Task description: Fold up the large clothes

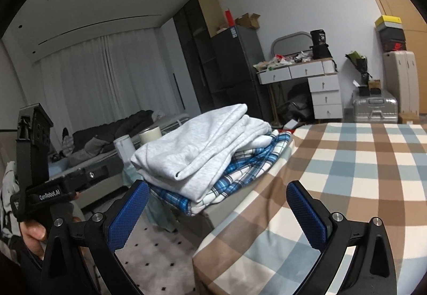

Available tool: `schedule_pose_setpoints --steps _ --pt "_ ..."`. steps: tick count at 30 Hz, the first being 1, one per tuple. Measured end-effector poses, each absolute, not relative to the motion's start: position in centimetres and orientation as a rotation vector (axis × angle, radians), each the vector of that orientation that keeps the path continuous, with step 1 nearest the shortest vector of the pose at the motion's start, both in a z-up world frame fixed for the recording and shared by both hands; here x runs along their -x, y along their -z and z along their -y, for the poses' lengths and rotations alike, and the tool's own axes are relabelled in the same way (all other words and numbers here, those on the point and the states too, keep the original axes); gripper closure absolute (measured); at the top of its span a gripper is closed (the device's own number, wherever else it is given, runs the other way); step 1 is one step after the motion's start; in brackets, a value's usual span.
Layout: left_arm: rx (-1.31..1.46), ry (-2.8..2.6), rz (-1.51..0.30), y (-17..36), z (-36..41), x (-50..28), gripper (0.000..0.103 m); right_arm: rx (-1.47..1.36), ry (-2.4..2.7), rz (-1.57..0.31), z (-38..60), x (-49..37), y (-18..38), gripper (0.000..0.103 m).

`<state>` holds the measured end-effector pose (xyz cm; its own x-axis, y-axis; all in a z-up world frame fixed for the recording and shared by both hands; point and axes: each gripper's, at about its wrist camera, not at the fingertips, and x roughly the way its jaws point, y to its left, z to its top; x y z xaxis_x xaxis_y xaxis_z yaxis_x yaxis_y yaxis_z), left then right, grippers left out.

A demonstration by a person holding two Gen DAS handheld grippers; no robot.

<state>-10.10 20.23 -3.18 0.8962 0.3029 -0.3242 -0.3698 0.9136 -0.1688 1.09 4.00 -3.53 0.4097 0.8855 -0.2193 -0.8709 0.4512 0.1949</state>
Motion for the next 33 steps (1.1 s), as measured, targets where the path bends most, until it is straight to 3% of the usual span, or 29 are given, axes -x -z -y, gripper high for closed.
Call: schedule_pose_setpoints --steps 33 --pt "0.201 -0.352 -0.314 2.8 -19.5 10.5 0.001 -0.025 -1.118 -0.261 -3.3 0.7 2.2 0.000"
